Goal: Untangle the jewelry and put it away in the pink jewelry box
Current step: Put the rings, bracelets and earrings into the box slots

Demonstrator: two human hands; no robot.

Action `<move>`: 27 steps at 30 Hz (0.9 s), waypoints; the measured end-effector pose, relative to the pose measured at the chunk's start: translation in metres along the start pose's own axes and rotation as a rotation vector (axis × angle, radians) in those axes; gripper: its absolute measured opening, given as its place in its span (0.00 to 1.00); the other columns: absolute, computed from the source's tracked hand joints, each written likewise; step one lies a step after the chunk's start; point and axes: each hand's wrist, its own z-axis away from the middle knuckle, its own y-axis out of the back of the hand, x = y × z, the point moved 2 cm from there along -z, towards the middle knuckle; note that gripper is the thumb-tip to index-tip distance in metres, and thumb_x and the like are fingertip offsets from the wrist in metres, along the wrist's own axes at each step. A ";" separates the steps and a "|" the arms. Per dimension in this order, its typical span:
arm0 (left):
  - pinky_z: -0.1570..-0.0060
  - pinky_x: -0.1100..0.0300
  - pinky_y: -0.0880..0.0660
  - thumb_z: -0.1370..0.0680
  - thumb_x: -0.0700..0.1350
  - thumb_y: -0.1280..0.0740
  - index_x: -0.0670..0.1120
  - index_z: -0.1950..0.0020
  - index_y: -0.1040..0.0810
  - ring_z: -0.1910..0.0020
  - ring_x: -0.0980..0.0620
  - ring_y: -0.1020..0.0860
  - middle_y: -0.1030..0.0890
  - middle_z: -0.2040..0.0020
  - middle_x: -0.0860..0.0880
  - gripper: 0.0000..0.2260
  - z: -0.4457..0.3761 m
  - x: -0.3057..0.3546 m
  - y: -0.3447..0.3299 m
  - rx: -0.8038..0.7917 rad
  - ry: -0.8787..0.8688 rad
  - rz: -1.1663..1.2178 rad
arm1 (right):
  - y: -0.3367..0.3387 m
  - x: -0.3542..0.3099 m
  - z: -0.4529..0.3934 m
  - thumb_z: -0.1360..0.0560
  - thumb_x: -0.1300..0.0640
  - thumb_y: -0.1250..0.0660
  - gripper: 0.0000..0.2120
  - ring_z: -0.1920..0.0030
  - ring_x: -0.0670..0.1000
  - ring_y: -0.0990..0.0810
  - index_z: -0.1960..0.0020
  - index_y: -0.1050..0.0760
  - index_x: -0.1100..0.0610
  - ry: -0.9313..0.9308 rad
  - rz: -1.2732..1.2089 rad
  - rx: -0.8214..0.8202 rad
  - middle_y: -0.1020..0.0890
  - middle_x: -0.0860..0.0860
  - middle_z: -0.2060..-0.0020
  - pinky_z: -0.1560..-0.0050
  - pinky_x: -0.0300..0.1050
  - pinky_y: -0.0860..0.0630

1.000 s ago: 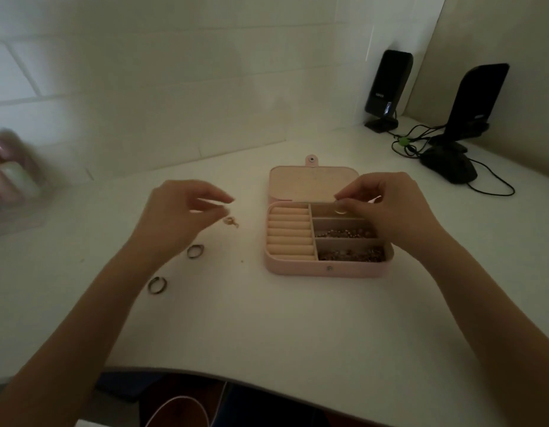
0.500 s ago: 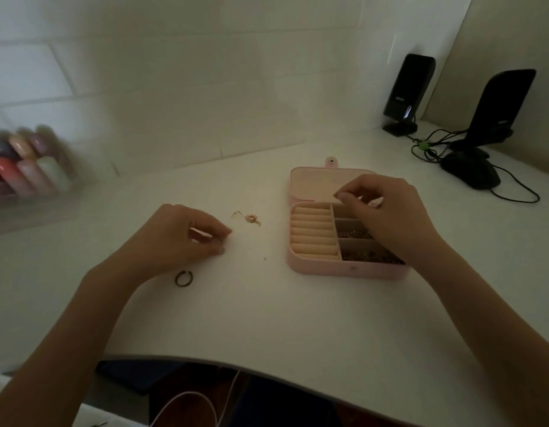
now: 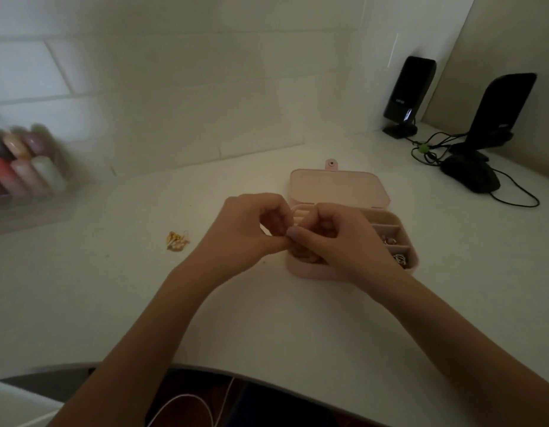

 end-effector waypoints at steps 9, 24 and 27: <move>0.68 0.72 0.30 0.36 0.39 0.23 0.47 0.61 0.25 0.65 0.57 0.21 0.20 0.65 0.52 0.12 -0.011 0.005 -0.013 0.005 -0.012 0.062 | 0.019 0.000 -0.004 0.27 0.57 0.29 0.05 0.66 0.42 0.22 0.58 0.21 0.59 0.014 0.193 0.006 0.17 0.51 0.65 0.63 0.32 0.27; 0.67 0.75 0.32 0.34 0.40 0.23 0.47 0.61 0.20 0.66 0.61 0.24 0.19 0.64 0.57 0.08 -0.019 -0.013 -0.018 -0.020 0.040 0.054 | 0.078 0.024 -0.020 0.30 0.51 0.28 0.03 0.65 0.41 0.30 0.59 0.17 0.51 -0.052 0.738 0.252 0.26 0.41 0.67 0.65 0.34 0.36; 0.67 0.75 0.33 0.34 0.39 0.23 0.47 0.60 0.20 0.67 0.61 0.24 0.19 0.65 0.57 0.08 -0.017 -0.015 -0.014 -0.012 0.035 0.054 | 0.080 0.024 -0.018 0.27 0.51 0.31 0.06 0.66 0.40 0.31 0.55 0.16 0.51 -0.023 0.785 0.279 0.27 0.41 0.67 0.66 0.32 0.39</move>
